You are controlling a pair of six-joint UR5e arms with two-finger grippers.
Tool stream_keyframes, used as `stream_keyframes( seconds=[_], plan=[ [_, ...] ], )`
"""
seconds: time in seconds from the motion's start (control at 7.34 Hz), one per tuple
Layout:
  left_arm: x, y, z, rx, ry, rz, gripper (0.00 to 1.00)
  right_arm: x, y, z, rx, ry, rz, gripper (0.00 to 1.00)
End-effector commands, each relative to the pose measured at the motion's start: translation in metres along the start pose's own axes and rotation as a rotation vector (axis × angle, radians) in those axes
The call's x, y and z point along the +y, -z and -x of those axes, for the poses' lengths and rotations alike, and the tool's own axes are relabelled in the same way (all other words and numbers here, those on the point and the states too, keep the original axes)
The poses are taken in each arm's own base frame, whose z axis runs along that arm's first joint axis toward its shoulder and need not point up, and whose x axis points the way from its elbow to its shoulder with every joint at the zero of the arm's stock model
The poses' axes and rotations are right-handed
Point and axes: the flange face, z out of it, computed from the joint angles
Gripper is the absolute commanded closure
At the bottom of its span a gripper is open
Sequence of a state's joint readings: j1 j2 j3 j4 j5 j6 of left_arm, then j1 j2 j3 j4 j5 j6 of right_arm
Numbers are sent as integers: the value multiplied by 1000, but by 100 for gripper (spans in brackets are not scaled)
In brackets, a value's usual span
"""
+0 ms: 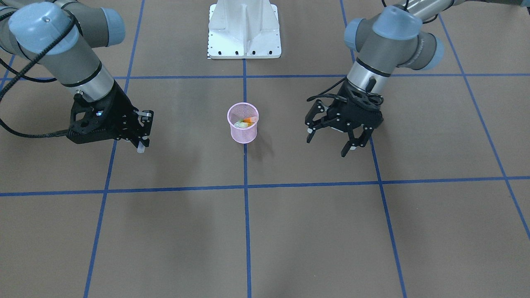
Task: Collect pens into pen holder
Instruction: 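Lift the purple marker upright with the right gripper while the left withdraws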
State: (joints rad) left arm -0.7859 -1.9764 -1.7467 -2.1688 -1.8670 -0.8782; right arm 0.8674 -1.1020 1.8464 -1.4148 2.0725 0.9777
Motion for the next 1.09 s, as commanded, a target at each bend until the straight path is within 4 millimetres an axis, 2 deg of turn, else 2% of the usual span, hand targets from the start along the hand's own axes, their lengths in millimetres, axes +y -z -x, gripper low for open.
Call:
stream_keyframes(
  seconds=[0.0, 0.14, 0.27, 0.54, 0.82, 0.95],
  plan=[
    [0, 31, 91, 7, -3, 105, 1, -18, 42, 35, -128, 56, -170, 100],
    [4, 40, 120, -28, -37, 103, 1, -19, 53, 49, -196, 82, -258, 100],
    [-1, 46, 133, -46, -44, 94, 1, -10, 51, 64, -225, 114, -332, 100],
    [-2, 48, 136, -49, -39, 91, 1, 40, 20, 116, -300, 167, -495, 100],
    [-3, 48, 141, -57, -32, 89, 1, 57, 11, 132, -330, 173, -558, 100],
    [-3, 47, 142, -59, -29, 91, 1, 74, -3, 142, -317, 180, -567, 100]
  ],
)
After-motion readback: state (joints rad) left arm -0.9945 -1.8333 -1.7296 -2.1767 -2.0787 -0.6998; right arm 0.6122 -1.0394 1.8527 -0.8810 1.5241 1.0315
